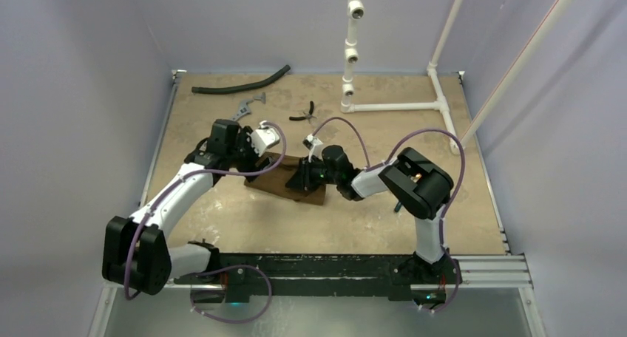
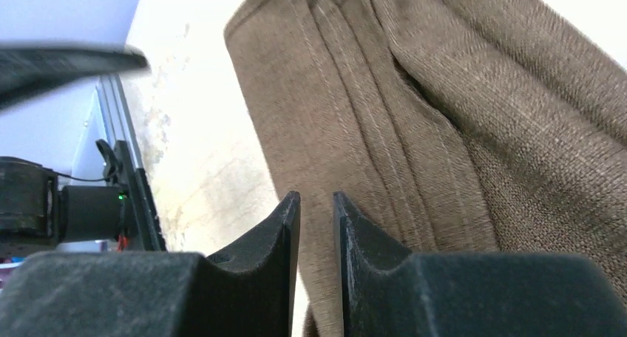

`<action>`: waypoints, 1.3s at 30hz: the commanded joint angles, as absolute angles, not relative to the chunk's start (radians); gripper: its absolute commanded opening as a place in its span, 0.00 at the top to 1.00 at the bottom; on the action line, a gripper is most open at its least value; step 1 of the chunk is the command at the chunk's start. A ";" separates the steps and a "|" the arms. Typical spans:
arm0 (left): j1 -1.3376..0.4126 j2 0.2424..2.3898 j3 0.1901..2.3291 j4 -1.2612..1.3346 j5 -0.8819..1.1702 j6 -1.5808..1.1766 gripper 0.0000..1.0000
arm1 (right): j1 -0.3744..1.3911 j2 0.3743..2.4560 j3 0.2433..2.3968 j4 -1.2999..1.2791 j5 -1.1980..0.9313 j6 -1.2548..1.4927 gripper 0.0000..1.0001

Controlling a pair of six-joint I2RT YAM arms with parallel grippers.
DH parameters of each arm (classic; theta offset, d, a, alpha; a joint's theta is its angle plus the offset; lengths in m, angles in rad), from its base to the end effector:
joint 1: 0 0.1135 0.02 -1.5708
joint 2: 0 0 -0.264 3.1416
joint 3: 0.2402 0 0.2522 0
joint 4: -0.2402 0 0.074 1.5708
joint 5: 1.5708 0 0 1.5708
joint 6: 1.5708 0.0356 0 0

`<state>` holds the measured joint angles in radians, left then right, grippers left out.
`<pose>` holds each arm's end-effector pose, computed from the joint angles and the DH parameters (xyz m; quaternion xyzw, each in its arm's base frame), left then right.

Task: Fold the napkin into a case and place the utensils inside
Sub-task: Fold the lower triangle-folded napkin at the center of the board, then rotate the lower triangle-folded napkin at the center of the board.

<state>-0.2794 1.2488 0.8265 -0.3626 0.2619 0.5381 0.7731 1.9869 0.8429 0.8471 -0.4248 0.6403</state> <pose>0.2485 -0.0809 0.2417 0.4099 0.8205 -0.0706 0.3920 0.2650 0.2790 0.1257 -0.1772 0.7758 0.5064 0.3321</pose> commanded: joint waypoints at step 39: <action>-0.441 1.972 1.578 -0.506 0.225 0.498 0.39 | 0.840 1.466 0.640 0.406 -0.319 0.636 0.79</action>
